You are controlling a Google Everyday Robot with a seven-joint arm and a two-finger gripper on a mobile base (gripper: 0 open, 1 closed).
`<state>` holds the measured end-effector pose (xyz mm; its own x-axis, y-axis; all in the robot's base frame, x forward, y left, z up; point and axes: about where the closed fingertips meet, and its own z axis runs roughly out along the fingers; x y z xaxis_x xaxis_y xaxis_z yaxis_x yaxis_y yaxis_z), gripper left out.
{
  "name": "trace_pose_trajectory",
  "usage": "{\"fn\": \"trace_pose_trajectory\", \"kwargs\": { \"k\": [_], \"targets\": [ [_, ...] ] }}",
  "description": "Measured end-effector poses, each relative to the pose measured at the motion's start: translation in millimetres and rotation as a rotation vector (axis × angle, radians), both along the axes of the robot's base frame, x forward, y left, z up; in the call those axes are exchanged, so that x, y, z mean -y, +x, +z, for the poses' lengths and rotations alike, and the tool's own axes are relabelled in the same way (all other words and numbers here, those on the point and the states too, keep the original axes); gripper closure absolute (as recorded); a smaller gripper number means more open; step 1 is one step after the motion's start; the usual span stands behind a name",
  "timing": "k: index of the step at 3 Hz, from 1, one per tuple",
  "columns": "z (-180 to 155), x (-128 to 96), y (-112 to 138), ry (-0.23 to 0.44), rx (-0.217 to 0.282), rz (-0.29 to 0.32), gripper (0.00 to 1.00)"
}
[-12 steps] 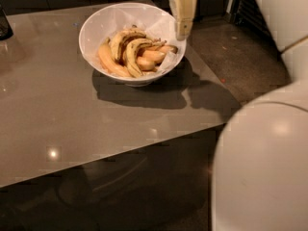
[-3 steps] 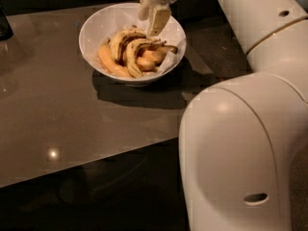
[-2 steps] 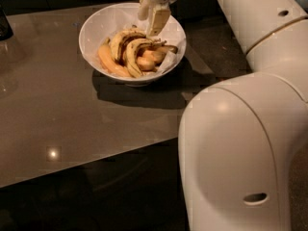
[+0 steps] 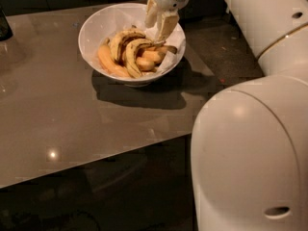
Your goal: Pick banana from white bowl
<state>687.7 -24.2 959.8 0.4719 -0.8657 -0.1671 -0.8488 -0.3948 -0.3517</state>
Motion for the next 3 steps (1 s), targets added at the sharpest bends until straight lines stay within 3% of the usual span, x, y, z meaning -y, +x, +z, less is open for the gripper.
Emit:
{"fn": "trace_pose_trajectory", "kwargs": {
  "k": [1, 2, 3],
  "targets": [
    [-17, 19, -15, -0.058, -0.002, 0.085, 0.55],
    [-27, 35, -26, -0.1, -0.001, 0.126, 0.54],
    [-28, 32, -21, -0.093, 0.009, 0.124, 0.35]
  ]
}}
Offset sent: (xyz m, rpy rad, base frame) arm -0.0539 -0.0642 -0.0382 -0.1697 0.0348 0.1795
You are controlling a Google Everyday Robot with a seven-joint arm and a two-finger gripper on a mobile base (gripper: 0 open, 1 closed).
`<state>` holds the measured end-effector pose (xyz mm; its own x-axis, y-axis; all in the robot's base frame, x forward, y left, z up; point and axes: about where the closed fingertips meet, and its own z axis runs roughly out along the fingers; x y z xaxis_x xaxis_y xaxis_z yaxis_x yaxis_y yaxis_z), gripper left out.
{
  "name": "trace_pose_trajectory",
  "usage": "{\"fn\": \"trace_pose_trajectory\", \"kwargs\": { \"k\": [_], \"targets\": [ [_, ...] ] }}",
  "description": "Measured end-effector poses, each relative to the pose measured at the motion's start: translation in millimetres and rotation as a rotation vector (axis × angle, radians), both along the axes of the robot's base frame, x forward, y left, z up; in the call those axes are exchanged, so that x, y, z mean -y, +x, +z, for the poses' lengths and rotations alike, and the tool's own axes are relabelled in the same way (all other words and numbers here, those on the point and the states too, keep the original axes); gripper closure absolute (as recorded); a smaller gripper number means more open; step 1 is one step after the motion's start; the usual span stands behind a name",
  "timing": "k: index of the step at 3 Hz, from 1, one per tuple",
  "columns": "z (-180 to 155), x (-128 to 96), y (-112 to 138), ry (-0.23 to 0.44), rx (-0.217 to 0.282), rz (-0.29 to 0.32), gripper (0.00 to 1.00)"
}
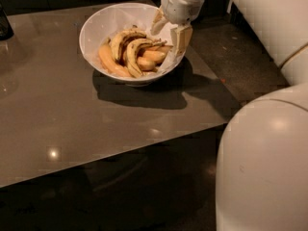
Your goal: Pick banana from white bowl
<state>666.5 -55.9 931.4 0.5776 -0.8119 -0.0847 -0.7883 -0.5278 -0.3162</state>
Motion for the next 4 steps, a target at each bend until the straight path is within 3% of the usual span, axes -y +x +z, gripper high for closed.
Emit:
{"fn": "trace_pose_trajectory", "kwargs": {
  "k": [1, 2, 4],
  "targets": [
    [0, 0, 0, 0.0, 0.0, 0.0, 0.12],
    [15, -7, 3, 0.018, 0.016, 0.009, 0.0],
    [16, -8, 10, 0.057, 0.021, -0.013, 0.0]
  ]
}}
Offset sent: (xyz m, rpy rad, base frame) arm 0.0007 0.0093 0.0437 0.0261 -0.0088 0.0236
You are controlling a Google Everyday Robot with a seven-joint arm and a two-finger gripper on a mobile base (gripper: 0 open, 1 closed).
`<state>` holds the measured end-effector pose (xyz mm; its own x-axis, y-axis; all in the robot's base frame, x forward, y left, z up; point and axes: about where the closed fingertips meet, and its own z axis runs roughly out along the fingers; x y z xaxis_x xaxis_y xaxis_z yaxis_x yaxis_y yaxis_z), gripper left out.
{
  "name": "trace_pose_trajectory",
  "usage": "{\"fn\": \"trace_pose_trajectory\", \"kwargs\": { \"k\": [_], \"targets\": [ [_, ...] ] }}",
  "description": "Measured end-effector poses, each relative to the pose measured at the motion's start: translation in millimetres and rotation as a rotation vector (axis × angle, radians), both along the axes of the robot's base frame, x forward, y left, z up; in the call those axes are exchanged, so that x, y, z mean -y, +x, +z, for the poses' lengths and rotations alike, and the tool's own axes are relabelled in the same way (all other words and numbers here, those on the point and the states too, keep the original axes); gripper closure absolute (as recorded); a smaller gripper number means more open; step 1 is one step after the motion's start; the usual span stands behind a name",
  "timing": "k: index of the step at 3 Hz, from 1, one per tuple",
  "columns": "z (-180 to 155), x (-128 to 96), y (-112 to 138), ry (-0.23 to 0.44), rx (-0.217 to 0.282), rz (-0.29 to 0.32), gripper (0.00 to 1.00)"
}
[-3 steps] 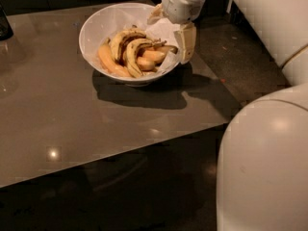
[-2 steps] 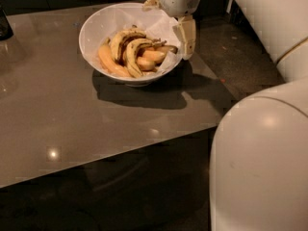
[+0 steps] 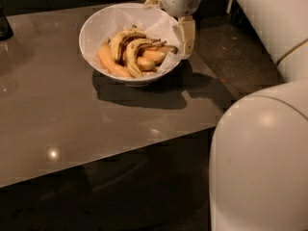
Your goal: Pick banana from white bowl
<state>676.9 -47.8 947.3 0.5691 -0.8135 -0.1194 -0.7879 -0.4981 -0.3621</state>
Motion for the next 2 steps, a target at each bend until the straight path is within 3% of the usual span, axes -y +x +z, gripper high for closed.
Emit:
{"fn": "trace_pose_trajectory", "kwargs": {
  "k": [2],
  "targets": [
    [-2.9, -8.6, 10.5, 0.015, -0.027, 0.004, 0.0]
  ]
}}
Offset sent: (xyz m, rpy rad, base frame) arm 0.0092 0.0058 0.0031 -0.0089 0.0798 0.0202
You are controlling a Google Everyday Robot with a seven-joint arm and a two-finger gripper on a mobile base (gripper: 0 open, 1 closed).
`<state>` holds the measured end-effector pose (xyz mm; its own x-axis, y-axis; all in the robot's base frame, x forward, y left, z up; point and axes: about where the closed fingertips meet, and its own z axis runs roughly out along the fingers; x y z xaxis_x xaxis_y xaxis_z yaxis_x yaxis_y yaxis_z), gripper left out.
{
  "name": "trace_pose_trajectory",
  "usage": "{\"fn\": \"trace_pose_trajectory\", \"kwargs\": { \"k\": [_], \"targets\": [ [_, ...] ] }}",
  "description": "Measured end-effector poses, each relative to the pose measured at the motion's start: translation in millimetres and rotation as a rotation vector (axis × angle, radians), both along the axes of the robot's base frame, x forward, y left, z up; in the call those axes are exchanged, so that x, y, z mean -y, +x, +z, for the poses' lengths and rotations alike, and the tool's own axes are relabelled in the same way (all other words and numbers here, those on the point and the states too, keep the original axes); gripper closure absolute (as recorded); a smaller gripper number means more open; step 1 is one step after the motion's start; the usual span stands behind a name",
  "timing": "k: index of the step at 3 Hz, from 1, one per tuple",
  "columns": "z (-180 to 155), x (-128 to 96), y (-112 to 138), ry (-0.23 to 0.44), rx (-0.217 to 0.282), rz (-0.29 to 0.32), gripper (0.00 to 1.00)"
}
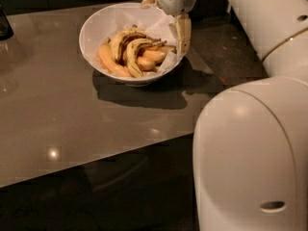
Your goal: Pick banana from white bowl
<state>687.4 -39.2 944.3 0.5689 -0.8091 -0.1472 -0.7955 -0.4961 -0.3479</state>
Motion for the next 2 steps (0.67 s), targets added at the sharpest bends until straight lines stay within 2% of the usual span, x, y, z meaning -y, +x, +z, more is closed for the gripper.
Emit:
{"fn": "trace_pose_trajectory", "kwargs": {
  "k": [2],
  "targets": [
    [1.2, -10.0, 9.7, -0.017, -0.003, 0.017, 0.0]
  ]
}}
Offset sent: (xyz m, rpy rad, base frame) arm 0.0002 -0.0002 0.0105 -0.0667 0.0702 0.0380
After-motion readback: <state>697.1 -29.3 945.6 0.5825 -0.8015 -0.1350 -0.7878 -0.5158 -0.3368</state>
